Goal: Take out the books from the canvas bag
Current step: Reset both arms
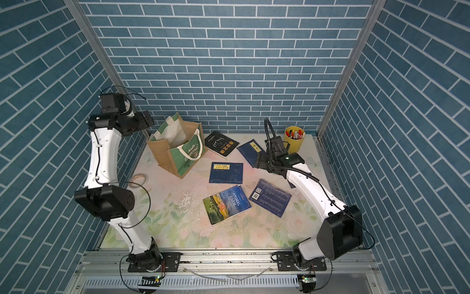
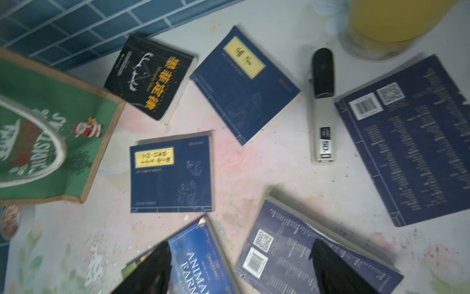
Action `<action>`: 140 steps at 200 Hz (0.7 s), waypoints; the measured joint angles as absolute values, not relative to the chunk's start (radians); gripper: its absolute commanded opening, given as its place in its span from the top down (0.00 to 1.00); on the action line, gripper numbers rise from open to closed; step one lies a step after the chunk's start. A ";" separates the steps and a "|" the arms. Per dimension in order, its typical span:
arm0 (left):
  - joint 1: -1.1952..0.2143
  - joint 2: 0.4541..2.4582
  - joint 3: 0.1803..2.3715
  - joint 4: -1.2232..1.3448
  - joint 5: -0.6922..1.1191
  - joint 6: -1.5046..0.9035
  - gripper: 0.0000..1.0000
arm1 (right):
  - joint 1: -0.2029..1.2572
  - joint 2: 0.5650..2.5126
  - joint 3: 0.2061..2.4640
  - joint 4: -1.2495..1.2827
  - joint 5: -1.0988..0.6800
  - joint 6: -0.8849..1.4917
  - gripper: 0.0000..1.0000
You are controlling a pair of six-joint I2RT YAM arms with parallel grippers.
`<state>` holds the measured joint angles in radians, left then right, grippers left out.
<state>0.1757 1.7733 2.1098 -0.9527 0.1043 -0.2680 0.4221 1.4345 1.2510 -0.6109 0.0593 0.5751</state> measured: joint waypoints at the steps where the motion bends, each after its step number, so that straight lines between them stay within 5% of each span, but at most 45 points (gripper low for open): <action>1: 0.175 1.766 2.102 -0.951 0.103 -0.268 0.00 | 0.419 1.434 1.248 -0.610 0.061 0.575 0.10; 68: 0.066 1.050 0.830 -0.303 0.022 -0.263 0.00 | 0.194 1.277 0.833 -0.285 0.244 0.401 0.02; 90: 0.044 1.104 0.656 -0.091 0.047 -0.237 0.00 | 0.123 1.274 0.692 -0.132 0.272 0.334 0.02; 140: 0.009 1.455 0.702 0.266 0.100 -0.131 0.00 | 0.062 1.287 0.476 0.286 0.293 0.153 0.02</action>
